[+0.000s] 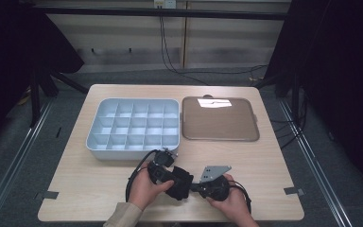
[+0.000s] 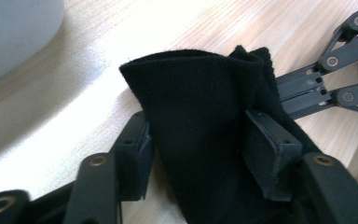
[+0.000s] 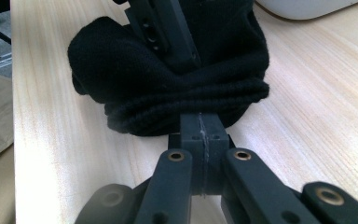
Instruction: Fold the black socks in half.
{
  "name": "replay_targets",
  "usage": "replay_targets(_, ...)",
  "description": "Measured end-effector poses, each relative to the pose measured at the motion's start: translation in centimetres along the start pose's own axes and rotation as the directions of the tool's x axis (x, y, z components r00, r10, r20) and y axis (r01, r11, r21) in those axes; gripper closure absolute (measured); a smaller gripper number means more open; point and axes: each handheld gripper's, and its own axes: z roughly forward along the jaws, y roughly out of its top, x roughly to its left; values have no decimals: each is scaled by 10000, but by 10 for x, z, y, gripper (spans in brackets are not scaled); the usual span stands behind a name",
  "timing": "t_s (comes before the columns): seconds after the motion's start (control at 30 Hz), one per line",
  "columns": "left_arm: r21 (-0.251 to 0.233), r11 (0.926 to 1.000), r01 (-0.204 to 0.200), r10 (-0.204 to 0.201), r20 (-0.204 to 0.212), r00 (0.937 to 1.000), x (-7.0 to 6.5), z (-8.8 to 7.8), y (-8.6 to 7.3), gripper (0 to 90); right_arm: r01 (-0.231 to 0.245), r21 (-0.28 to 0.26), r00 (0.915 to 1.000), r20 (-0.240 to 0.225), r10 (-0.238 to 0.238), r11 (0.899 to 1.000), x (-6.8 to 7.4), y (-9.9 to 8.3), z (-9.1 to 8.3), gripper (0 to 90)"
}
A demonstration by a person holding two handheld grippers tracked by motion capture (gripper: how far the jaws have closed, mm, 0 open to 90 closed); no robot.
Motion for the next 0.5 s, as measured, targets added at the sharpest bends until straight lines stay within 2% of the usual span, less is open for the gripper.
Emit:
replay_targets(0.07, 37, 10000, -75, 75, 5, 10000, -2, 0, 1, 517, -18, -5, 10000, 0, 18, 10000, 0, 0, 0, 900)
replay_targets(0.17, 52, 9994, -348, 348, -186, 9992, -7, 0, 2, 577, -12, -4, 10000, 0, 12, 10000, 0, 0, 0, 900)
replay_targets(0.33, 136, 9985, -532, 537, -405, 9977, -12, 0, 4, 684, 9, -11, 10000, 13, -9, 10000, 0, 0, 0, 900)
replay_targets(0.5, 169, 9983, -550, 557, -456, 9974, -14, -2, 5, 715, -26, -73, 10000, -16, 26, 10000, 0, -1, 0, 900)
